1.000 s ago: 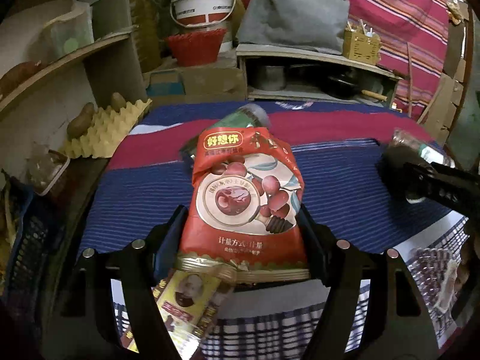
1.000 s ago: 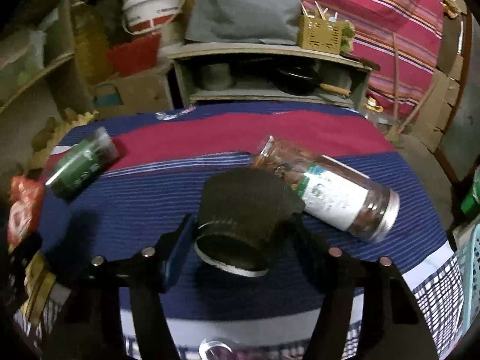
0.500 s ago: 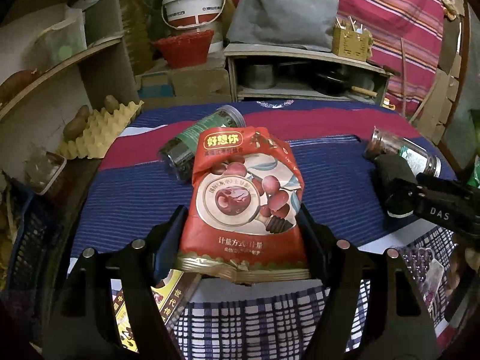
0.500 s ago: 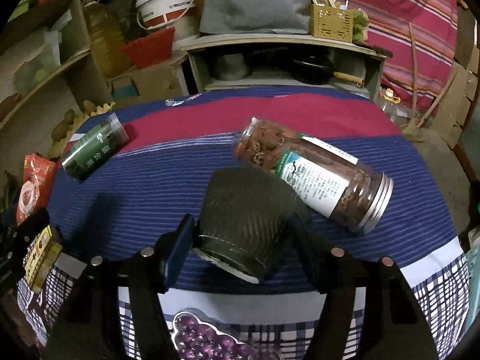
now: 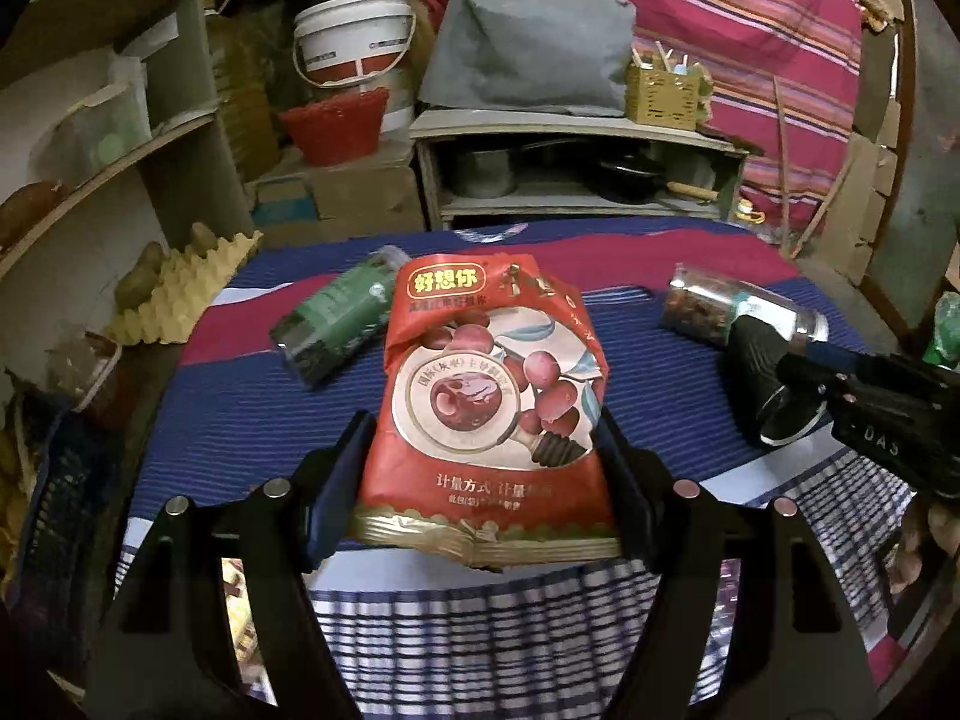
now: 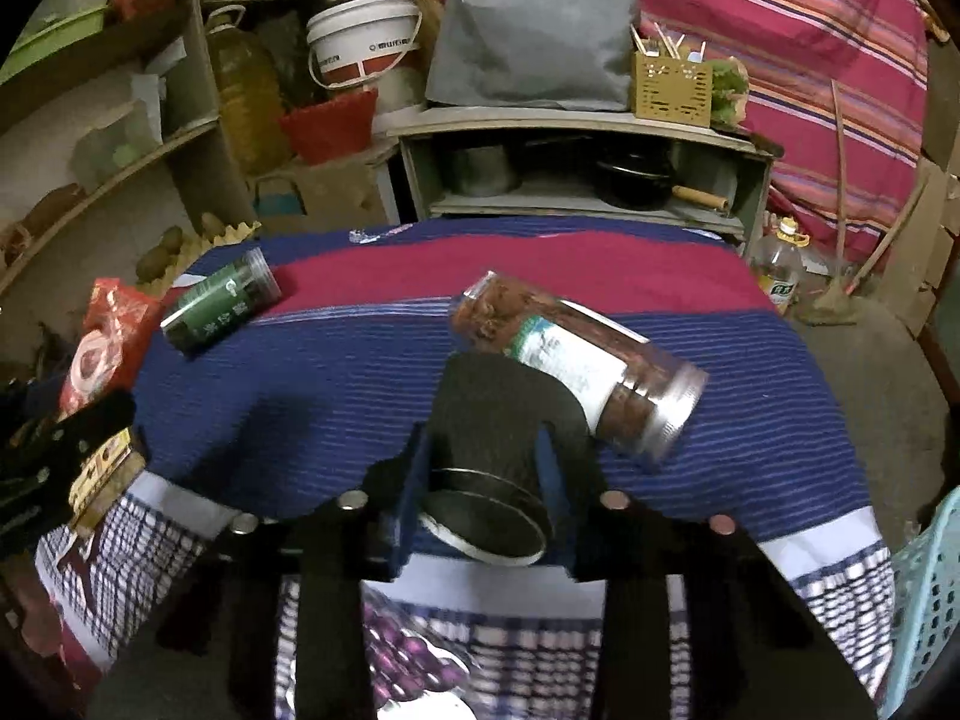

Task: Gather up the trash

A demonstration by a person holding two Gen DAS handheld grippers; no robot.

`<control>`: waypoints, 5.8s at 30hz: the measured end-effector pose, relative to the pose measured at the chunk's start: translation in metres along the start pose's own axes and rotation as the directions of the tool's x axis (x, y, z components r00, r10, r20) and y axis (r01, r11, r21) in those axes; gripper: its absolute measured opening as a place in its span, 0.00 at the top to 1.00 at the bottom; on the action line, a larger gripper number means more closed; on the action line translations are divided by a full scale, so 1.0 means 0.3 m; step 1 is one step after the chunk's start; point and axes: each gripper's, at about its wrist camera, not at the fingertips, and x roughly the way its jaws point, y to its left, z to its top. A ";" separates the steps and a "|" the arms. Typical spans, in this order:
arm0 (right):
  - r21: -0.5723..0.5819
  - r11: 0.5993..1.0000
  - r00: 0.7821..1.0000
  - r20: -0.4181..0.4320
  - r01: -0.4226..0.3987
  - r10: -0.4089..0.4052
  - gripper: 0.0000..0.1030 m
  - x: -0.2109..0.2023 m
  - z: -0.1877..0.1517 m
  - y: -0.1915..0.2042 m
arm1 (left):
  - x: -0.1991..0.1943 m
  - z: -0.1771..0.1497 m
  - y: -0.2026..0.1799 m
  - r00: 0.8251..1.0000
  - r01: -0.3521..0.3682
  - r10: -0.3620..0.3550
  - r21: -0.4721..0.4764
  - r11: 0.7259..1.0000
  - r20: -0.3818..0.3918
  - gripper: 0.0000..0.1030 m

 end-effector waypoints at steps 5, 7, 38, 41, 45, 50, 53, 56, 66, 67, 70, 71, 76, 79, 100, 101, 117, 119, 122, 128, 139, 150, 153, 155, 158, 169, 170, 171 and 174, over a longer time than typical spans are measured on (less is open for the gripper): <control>-0.031 0.999 1.000 -0.024 0.010 -0.011 0.38 -0.024 -0.028 -0.027 | -0.012 -0.015 -0.043 1.000 -0.008 0.008 0.005 1.000 0.007 0.32; -0.008 0.999 0.999 0.005 0.042 -0.042 0.21 -0.032 -0.044 -0.039 | -0.010 -0.022 -0.043 1.000 -0.021 0.021 0.005 1.000 0.008 0.32; 0.018 0.998 0.998 -0.020 0.068 -0.067 0.31 0.099 -0.079 0.041 | 0.119 -0.090 0.079 0.996 -0.071 0.069 -0.039 0.997 -0.051 0.32; 0.026 0.998 0.998 0.005 0.057 -0.058 0.32 0.071 -0.075 0.029 | 0.112 -0.091 0.070 0.996 -0.071 0.069 -0.041 0.997 -0.051 0.31; 0.032 0.998 0.998 0.035 0.044 -0.046 0.33 0.008 -0.068 0.003 | 0.081 -0.085 0.034 0.998 -0.045 0.043 -0.042 0.998 -0.050 0.31; 0.064 0.997 0.995 0.086 0.050 -0.055 0.33 -0.156 -0.074 -0.109 | -0.001 -0.063 -0.103 1.000 -0.010 0.010 0.062 0.998 0.005 0.32; 0.122 0.992 0.988 0.145 0.042 -0.060 0.33 -0.287 -0.083 -0.211 | -0.055 -0.058 -0.201 0.999 0.020 -0.025 0.118 0.993 0.037 0.31; 0.110 0.991 0.976 0.193 0.078 -0.099 0.33 -0.411 -0.124 -0.283 | -0.106 -0.057 -0.316 0.994 0.085 -0.095 0.150 0.985 0.056 0.31; 0.222 0.938 0.916 0.243 0.267 -0.319 0.33 -0.706 -0.337 -0.591 | -0.197 -0.052 -0.767 0.940 0.316 -0.335 0.215 0.924 0.060 0.31; 0.249 0.927 0.910 0.240 0.279 -0.339 0.34 -0.731 -0.357 -0.634 | -0.200 -0.055 -0.799 0.936 0.328 -0.348 0.221 0.918 0.055 0.31; 0.309 0.900 0.893 0.232 0.308 -0.385 0.34 -0.777 -0.408 -0.729 | -0.219 -0.077 -0.946 0.920 0.364 -0.389 0.268 0.892 0.045 0.31; 0.326 0.891 0.887 0.230 0.317 -0.400 0.34 -0.790 -0.423 -0.755 | -0.220 -0.081 -0.977 0.916 0.372 -0.399 0.283 0.884 0.042 0.31; 0.386 0.854 0.866 0.213 0.351 -0.452 0.34 -0.817 -0.475 -0.859 | -0.239 -0.121 -1.163 0.892 0.416 -0.451 0.349 0.840 0.023 0.31; 0.428 0.831 0.860 0.200 0.355 -0.470 0.34 -0.828 -0.510 -0.921 | -0.218 -0.141 -1.264 0.878 0.449 -0.479 0.370 0.813 -0.013 0.31; 0.498 0.793 0.877 0.125 0.350 -0.465 0.34 -0.740 -0.601 -1.065 | -0.128 -0.136 -1.300 0.879 0.454 -0.476 0.323 0.830 -0.014 0.06; 0.496 0.796 0.879 0.124 0.347 -0.461 0.34 -0.731 -0.599 -1.061 | -0.134 -0.133 -1.266 0.888 0.435 -0.459 0.312 0.845 0.006 0.06; 0.428 0.818 0.875 0.115 0.384 -0.471 0.21 -0.589 -0.486 -0.994 | -0.269 -0.161 -0.705 0.966 0.169 -0.203 0.201 0.965 0.163 0.05; 0.417 0.820 0.872 0.115 0.393 -0.476 0.21 -0.587 -0.471 -0.978 | -0.282 -0.179 -0.630 0.972 0.152 -0.181 0.187 0.971 0.150 0.05; 0.412 0.824 0.871 0.126 0.390 -0.475 0.19 -0.606 -0.453 -0.936 | -0.306 -0.213 -0.518 0.981 0.114 -0.137 0.163 0.980 0.138 0.05; 0.402 0.854 0.888 0.174 0.330 -0.425 0.16 -0.657 -0.430 -0.785 | -0.378 -0.265 -0.317 0.985 0.091 -0.097 0.053 0.994 0.141 0.05; 0.276 0.939 0.925 0.259 0.204 -0.277 0.09 -0.706 -0.407 -0.376 | -0.474 -0.365 -0.163 0.983 0.030 -0.029 0.000 1.000 0.179 0.05; 0.185 0.970 0.950 0.244 0.155 -0.198 0.08 -0.667 -0.445 -0.062 | -0.427 -0.381 -0.113 0.986 0.014 -0.004 -0.059 0.998 0.166 0.05; 0.177 0.972 0.952 0.233 0.157 -0.196 0.08 -0.647 -0.445 -0.019 | -0.429 -0.379 -0.068 0.982 0.035 -0.013 -0.112 0.993 0.190 0.05; 0.171 0.971 0.951 0.232 0.167 -0.204 0.08 -0.639 -0.443 0.004 | -0.430 -0.375 -0.037 0.979 0.055 -0.024 -0.147 0.988 0.204 0.05; 0.174 0.966 0.944 0.235 0.193 -0.231 0.08 -0.626 -0.438 0.040 | -0.422 -0.371 -0.006 0.979 0.044 -0.006 -0.183 0.982 0.203 0.05; 0.176 0.956 0.932 0.241 0.233 -0.271 0.08 -0.581 -0.461 0.025 | -0.405 -0.364 0.000 0.976 -0.008 0.050 -0.195 0.981 0.210 0.05; 0.184 0.955 0.931 0.242 0.231 -0.272 0.08 -0.584 -0.463 0.020 | -0.407 -0.364 -0.003 0.976 -0.013 0.054 -0.191 0.981 0.213 0.05; 0.187 0.955 0.931 0.243 0.230 -0.272 0.08 -0.584 -0.463 0.022 | -0.410 -0.364 -0.009 0.975 -0.017 0.058 -0.186 0.982 0.217 0.05; 0.181 0.957 0.931 0.246 0.228 -0.268 0.08 -0.589 -0.466 0.029 | -0.414 -0.364 -0.021 0.972 -0.031 0.070 -0.172 0.985 0.224 0.05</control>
